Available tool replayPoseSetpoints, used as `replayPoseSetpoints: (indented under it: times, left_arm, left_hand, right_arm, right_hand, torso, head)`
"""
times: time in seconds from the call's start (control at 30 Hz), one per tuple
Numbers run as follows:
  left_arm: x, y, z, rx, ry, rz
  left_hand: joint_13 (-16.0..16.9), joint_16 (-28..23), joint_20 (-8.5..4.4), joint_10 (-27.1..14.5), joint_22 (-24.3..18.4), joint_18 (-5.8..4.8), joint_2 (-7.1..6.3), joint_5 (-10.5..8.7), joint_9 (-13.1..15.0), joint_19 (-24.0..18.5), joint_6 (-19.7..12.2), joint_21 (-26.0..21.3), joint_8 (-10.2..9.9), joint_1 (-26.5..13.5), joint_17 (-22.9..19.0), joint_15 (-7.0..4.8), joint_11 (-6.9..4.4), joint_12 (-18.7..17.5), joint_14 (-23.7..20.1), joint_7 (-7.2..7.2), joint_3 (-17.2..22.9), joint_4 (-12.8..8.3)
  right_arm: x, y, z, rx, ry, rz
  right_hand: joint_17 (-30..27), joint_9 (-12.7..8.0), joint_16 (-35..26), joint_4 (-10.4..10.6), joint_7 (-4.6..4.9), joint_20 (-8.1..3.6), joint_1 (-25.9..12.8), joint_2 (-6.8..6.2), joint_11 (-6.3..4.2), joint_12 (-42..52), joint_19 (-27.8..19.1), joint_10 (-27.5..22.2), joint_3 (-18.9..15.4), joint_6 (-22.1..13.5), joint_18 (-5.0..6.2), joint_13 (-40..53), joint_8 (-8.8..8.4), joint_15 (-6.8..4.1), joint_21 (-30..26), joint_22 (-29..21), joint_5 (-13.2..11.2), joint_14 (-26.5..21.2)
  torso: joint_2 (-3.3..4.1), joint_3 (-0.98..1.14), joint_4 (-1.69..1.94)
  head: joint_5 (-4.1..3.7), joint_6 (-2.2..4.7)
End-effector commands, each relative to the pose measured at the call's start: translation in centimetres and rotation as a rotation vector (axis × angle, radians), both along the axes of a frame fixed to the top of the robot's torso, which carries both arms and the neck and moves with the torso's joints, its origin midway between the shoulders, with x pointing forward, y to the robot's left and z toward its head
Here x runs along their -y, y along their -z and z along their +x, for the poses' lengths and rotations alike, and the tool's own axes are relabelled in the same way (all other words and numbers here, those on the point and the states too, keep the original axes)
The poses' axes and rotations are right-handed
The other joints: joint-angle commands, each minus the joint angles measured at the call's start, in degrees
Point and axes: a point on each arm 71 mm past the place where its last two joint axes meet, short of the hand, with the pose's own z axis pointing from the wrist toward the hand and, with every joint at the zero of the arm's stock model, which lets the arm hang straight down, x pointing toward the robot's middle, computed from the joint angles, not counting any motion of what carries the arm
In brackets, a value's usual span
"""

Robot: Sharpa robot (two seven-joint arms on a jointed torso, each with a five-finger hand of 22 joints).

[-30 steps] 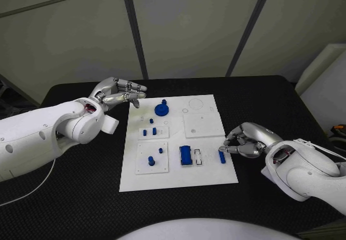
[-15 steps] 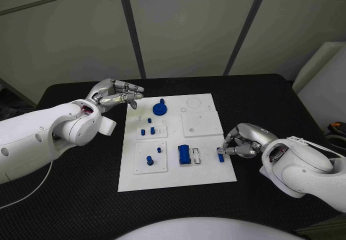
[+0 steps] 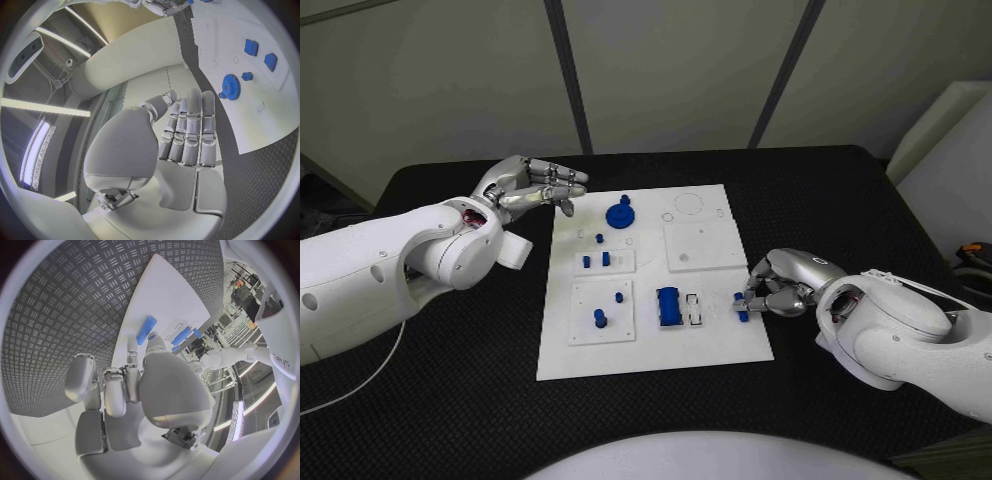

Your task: Assemble the parts on the task board

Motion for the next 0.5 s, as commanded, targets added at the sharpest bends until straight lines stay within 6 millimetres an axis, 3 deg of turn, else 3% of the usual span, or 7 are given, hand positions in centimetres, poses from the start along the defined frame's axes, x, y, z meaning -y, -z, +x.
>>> replayPoseSetpoints:
  times: [0.03, 0.43, 0.5]
  left_arm:
    - [0.1, -0.1, 0.0, 0.002, 0.010, -0.006]
    - [0.0, -0.1, -0.1, 0.001, 0.008, -0.005]
    - [-0.1, -0.1, -0.1, 0.001, 0.008, -0.004]
  left_hand:
    - [-0.02, -0.38, 0.16, -0.40, 0.06, -0.59, 0.45, -0.04, -0.03, -0.38, 0.36, -0.38, 0.13, 0.07, -0.06, 0.14, 0.11, 0.34, -0.42, 0.13, -0.33, 0.02]
    - [-0.03, -0.37, 0.17, -0.42, 0.07, -0.59, 0.47, -0.04, -0.03, -0.40, 0.37, -0.40, 0.14, 0.00, -0.09, 0.14, 0.11, 0.41, -0.42, 0.12, -0.35, 0.06]
    - [-0.03, -0.36, 0.17, -0.43, 0.07, -0.59, 0.49, -0.04, -0.03, -0.40, 0.37, -0.40, 0.15, 0.02, -0.10, 0.14, 0.11, 0.43, -0.42, 0.12, -0.34, 0.05]
  right_arm:
    - [-0.3, 0.3, 0.0, -0.013, -0.021, -0.062]
    - [-1.6, 1.0, -0.2, -0.020, -0.076, -0.141]
    - [-1.8, 1.1, -0.3, -0.014, -0.084, -0.157]
  right_hand:
    - [14.58, 0.11, 0.03, -0.12, -0.10, -0.24, 0.23, -0.44, -0.30, -0.30, -0.14, 1.20, -0.26, 0.38, 0.24, 7.75, 0.01, -0.44, -0.36, -0.09, 0.35, 5.75]
    - [14.53, 0.58, 0.00, -1.67, -0.44, -0.58, 3.37, -0.87, -0.65, -0.50, -0.17, 1.10, 0.02, 0.67, 0.24, 7.68, 0.20, -0.79, -0.49, -0.12, 1.09, 5.74]
    - [14.53, 0.68, 0.00, -2.30, -0.48, -0.67, 4.54, -0.90, -0.71, -0.59, -0.20, 1.04, 0.21, 0.63, 0.24, 7.63, 0.17, -0.86, -0.55, -0.16, 2.21, 5.74]
  torso:
    - [0.01, 0.00, -0.05]
    - [-0.04, -0.05, -0.08]
    - [-0.02, -0.04, -0.09]
  head:
    - [0.11, -0.14]
    - [0.32, -0.49]
    - [0.35, -0.48]
